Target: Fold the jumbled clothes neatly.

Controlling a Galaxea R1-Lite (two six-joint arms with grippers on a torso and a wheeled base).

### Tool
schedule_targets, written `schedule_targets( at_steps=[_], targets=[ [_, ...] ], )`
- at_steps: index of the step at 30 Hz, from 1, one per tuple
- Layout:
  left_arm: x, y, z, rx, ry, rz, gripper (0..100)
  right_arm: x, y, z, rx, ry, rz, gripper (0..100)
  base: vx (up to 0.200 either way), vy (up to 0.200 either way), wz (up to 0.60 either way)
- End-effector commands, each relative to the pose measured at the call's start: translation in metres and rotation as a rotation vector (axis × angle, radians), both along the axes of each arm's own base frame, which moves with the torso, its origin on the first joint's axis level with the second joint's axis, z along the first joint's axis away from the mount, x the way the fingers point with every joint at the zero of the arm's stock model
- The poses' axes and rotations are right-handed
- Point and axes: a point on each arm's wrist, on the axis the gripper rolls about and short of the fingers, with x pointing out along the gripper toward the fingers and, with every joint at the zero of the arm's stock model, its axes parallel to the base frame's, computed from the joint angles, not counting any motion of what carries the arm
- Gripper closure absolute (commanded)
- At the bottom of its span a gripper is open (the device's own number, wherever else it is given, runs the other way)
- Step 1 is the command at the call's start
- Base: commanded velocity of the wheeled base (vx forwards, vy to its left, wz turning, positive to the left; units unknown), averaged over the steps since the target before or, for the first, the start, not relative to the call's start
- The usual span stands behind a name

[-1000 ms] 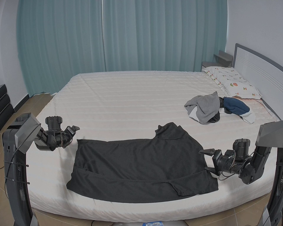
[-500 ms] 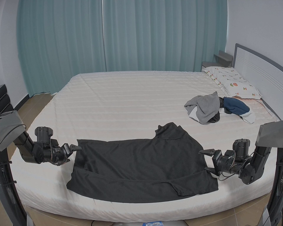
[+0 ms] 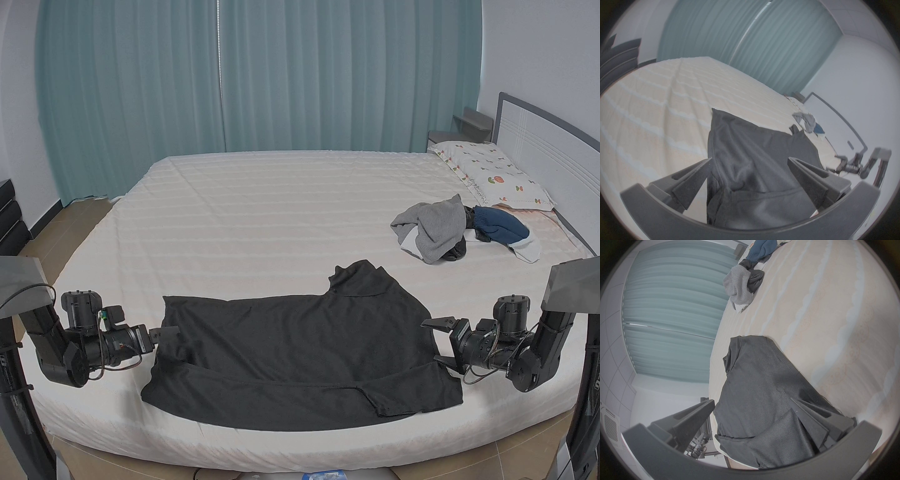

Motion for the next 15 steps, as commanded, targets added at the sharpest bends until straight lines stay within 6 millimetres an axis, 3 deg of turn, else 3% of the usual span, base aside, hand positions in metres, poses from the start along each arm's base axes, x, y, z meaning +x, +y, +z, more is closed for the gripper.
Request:
schedule_targets(
  at_steps=[1,15],
  targets=[
    [-0.015,0.0,-0.028,-0.019,0.079,-0.065,0,0.0,0.0,-0.001,0.0,0.001,0.001,0,0.0,0.0,0.0],
    [-0.01,0.004,-0.037,-0.034,0.032,-0.082,0,0.0,0.0,-0.001,0.0,0.001,0.001,0,0.0,0.0,0.0]
  ],
)
